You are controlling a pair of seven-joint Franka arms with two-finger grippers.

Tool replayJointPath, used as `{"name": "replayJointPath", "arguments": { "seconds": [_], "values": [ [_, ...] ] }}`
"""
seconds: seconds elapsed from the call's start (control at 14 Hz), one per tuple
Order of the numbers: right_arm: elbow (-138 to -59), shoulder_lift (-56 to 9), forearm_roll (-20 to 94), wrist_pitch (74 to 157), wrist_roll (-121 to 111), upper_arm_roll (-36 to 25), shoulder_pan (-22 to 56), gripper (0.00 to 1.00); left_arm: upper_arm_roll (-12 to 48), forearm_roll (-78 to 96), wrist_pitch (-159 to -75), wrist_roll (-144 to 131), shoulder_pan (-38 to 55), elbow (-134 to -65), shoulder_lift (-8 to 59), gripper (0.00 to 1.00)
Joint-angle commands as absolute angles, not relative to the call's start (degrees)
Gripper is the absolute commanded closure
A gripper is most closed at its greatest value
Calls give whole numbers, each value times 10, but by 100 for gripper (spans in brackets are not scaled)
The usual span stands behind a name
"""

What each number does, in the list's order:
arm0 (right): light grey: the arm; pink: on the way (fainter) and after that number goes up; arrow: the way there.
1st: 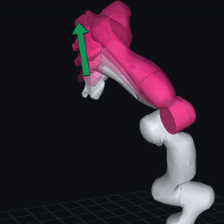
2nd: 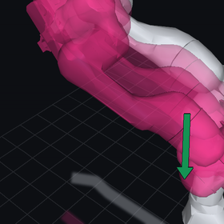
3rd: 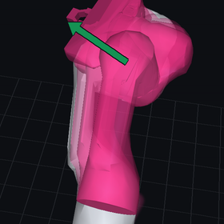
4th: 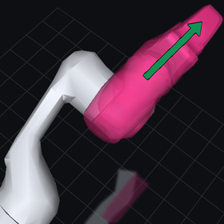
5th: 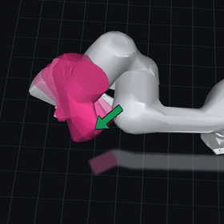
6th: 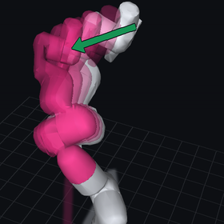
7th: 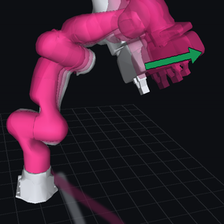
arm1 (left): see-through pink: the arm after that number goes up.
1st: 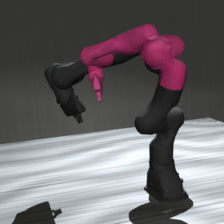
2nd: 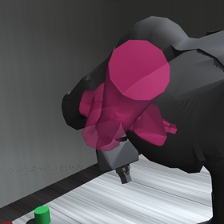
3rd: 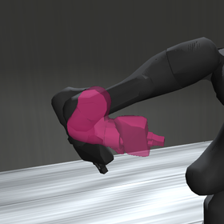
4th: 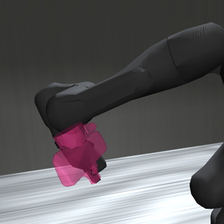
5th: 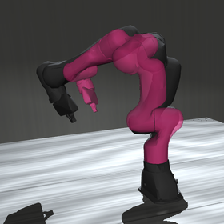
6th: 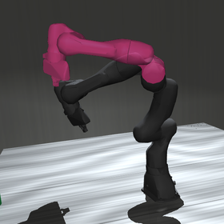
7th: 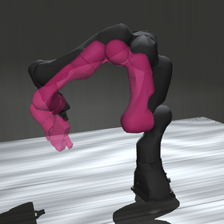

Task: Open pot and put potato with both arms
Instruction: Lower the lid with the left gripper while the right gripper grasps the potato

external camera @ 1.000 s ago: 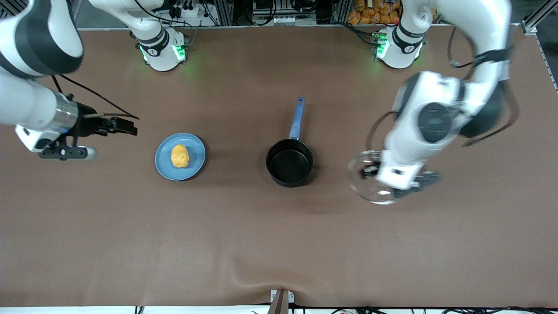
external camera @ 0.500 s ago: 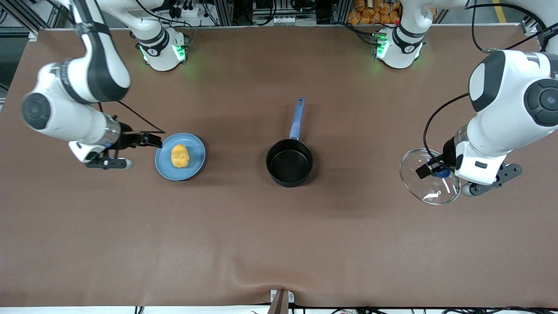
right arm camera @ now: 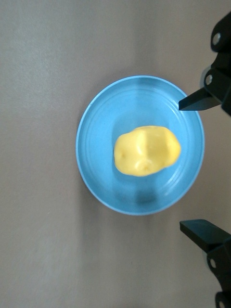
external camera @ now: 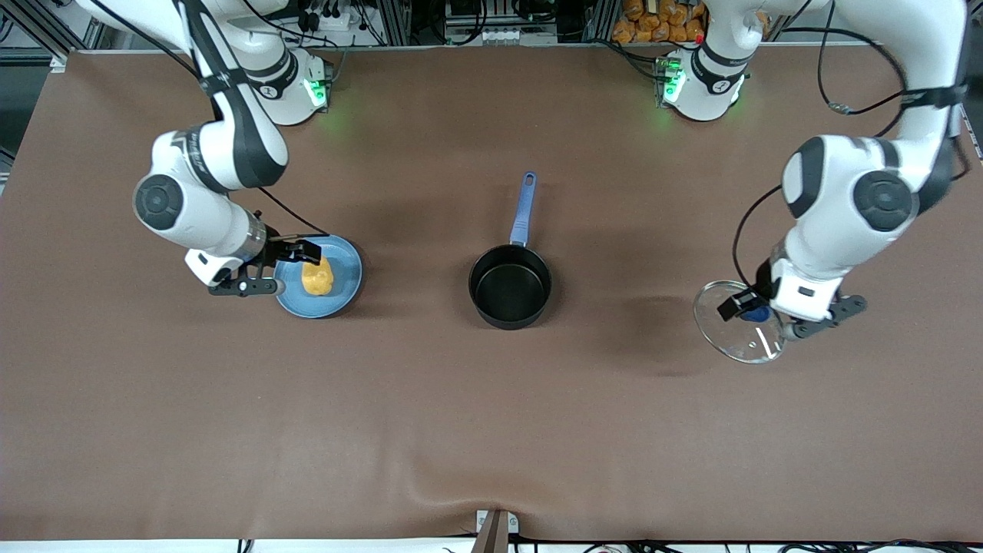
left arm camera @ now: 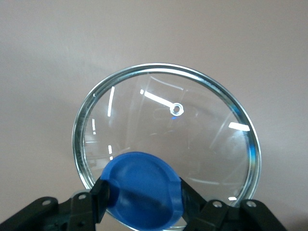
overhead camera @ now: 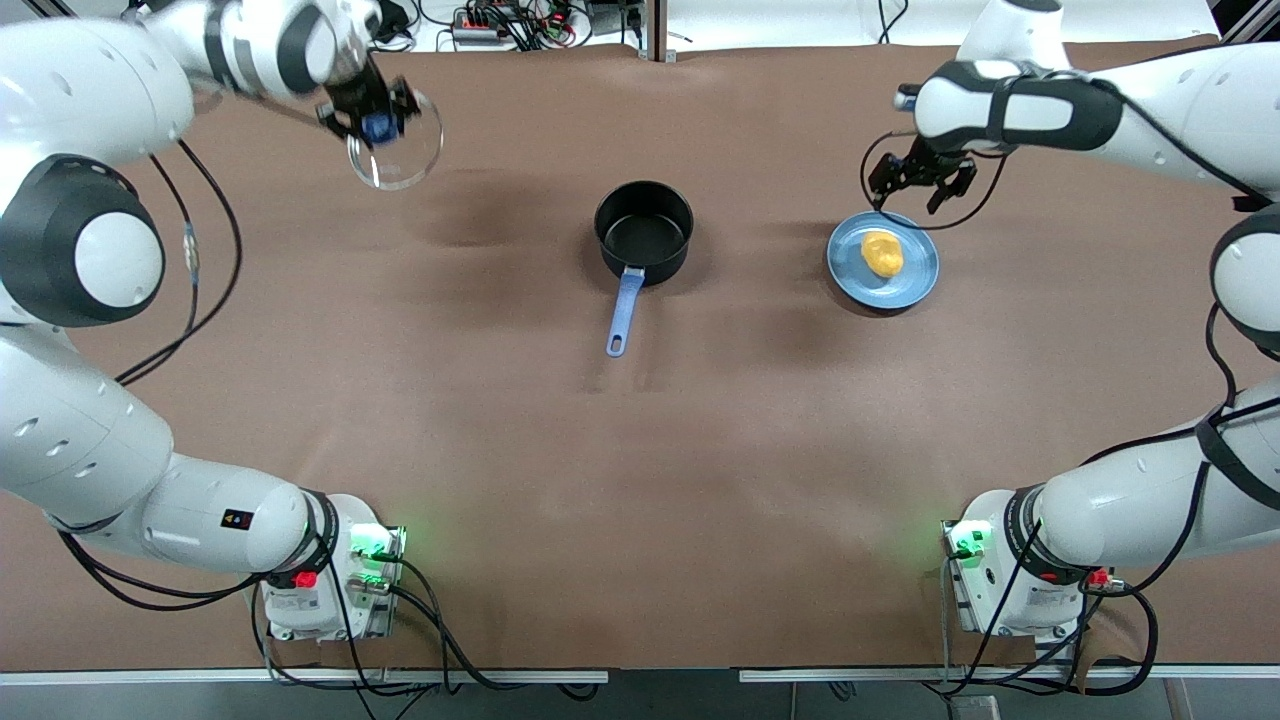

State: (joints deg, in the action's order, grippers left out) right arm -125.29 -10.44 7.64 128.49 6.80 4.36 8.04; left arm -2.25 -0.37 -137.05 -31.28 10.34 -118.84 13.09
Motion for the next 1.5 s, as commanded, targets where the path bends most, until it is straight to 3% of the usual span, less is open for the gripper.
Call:
{"name": "replayJointPath", "arguments": {
  "seconds": [0.0,0.14,0.36,0.43,0.5,0.57,0.64,0.79,0.86,0.93,1.07,1.29,1.43],
  "values": [
    [-1275,-131,62,1344,77,41,85,0,-13,-4,-1445,-306,96,-1276,121,100],
    [-1298,-153,58,1409,77,41,86,0,-2,-6,-1453,-305,97,-1287,148,100],
    [-1301,-177,58,1438,77,40,98,0,3,-12,-1459,-301,98,-1288,166,83],
    [-1307,-178,57,1446,77,40,98,0,3,-14,-1459,-300,98,-1288,171,52],
    [-1309,-179,58,1450,77,40,100,0,3,-21,-1459,-295,98,-1288,175,49],
    [-1310,-180,57,1450,78,40,101,4,3,-35,-1458,-294,98,-1293,175,29],
    [-1310,-185,57,1452,78,40,105,13,3,-52,-1457,-294,97,-1295,174,25],
    [-1310,-192,46,1456,76,39,106,71,2,-74,-1455,-294,96,-1303,174,0],
    [-1310,-188,28,1453,76,39,106,94,3,-76,-1454,-294,95,-1303,172,0],
    [-1306,-184,19,1448,76,39,105,100,3,-76,-1448,-298,91,-1299,165,0],
    [-1280,-182,18,1428,77,40,105,100,13,-76,-1370,-301,92,-1244,137,0],
    [-1138,-178,22,1231,142,55,119,100,14,-65,-1165,-294,80,-1067,133,0],
    [-1037,-185,25,1138,197,62,146,100,14,-58,-1114,-292,65,-1005,122,0]
  ]
}}
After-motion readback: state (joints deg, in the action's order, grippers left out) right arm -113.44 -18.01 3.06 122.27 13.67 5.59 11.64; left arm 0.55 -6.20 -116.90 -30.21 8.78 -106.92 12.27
